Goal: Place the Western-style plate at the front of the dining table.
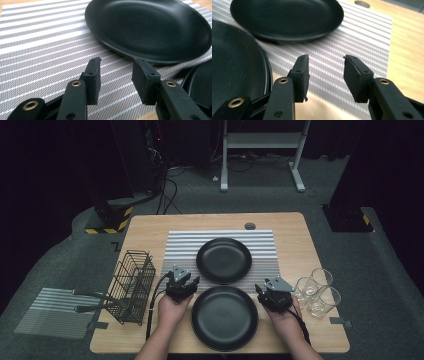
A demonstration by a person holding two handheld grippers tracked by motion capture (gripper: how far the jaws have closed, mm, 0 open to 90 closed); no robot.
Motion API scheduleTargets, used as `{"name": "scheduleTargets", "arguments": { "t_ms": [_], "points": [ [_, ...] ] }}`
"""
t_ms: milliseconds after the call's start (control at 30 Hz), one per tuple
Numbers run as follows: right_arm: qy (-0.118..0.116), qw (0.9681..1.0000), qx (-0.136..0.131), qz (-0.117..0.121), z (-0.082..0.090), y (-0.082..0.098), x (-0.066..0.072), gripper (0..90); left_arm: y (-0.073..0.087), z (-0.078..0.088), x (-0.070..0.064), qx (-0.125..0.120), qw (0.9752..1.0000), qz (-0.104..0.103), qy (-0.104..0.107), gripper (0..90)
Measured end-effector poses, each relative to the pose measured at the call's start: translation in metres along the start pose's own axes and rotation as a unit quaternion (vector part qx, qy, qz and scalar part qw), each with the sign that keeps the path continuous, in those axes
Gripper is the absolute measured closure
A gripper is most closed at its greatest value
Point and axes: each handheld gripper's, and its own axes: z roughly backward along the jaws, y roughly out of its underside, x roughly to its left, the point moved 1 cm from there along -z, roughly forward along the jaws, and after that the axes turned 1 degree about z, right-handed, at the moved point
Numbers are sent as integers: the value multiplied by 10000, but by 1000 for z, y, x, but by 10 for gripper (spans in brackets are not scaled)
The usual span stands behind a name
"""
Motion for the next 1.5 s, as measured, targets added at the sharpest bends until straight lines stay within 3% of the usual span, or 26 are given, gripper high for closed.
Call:
{"name": "scheduleTargets", "arguments": {
  "t_ms": [100,167,300,333,400,500,567,667,733,933,967,1000,1033,1067,1133,1200,1267,1300,1333,1400,1433,1500],
  "points": [
    [46,9999,125,-26,8,7,-4,567,5,3,2,134,9998,71,157,600],
    [26,9996,226,-172,12,13,-6,572,9,6,5,122,9998,73,133,600],
    [-4,9991,360,-204,14,22,-7,566,15,11,8,-11,9999,71,103,582],
    [10,9991,381,-205,14,24,-7,561,16,11,7,-119,9997,193,106,578],
    [37,9989,388,-252,14,26,-7,576,18,14,8,-75,10000,21,39,577],
    [40,9983,358,-454,14,31,-8,593,21,13,9,-115,9999,23,40,568],
    [11,9988,274,-414,13,34,-9,593,23,14,9,-110,9999,18,57,559],
    [-158,9985,352,-385,10,38,-9,594,23,15,7,-166,9998,-70,55,546],
    [-114,9980,411,-461,8,40,-8,584,22,17,7,-181,9997,-178,49,548],
    [-95,9983,430,-392,8,42,-9,578,21,21,8,-176,9997,-137,99,538],
    [-107,9979,487,-422,7,42,-9,580,21,21,6,-216,9997,-26,86,544],
    [-112,9977,519,-414,6,42,-10,585,20,22,8,-199,9996,-156,142,544],
    [-121,9972,553,-492,6,41,-9,588,20,22,6,-242,9995,-118,187,544],
    [-134,9973,557,-460,5,41,-11,586,20,24,7,-224,9994,-223,116,544],
    [-166,9968,562,-541,5,42,-12,584,20,24,5,-346,9992,-148,141,543],
    [-180,9966,562,-577,5,42,-13,581,18,28,8,-283,9991,-246,172,542],
    [-173,9965,576,-576,5,42,-11,567,17,28,7,-413,9989,-114,177,542],
    [-183,9966,573,-568,5,42,-12,558,16,30,8,-313,9990,-234,218,542],
    [-192,9965,575,-570,5,42,-12,548,16,29,6,-347,9990,-132,259,544],
    [-205,9965,586,-561,5,42,-12,541,15,29,6,-223,9991,-250,272,562],
    [-212,9965,581,-558,5,42,-12,533,16,28,3,-286,9991,-116,279,563],
    [-219,9968,567,-520,5,42,-12,524,15,27,3,-307,9991,-154,252,563]
  ]
}}
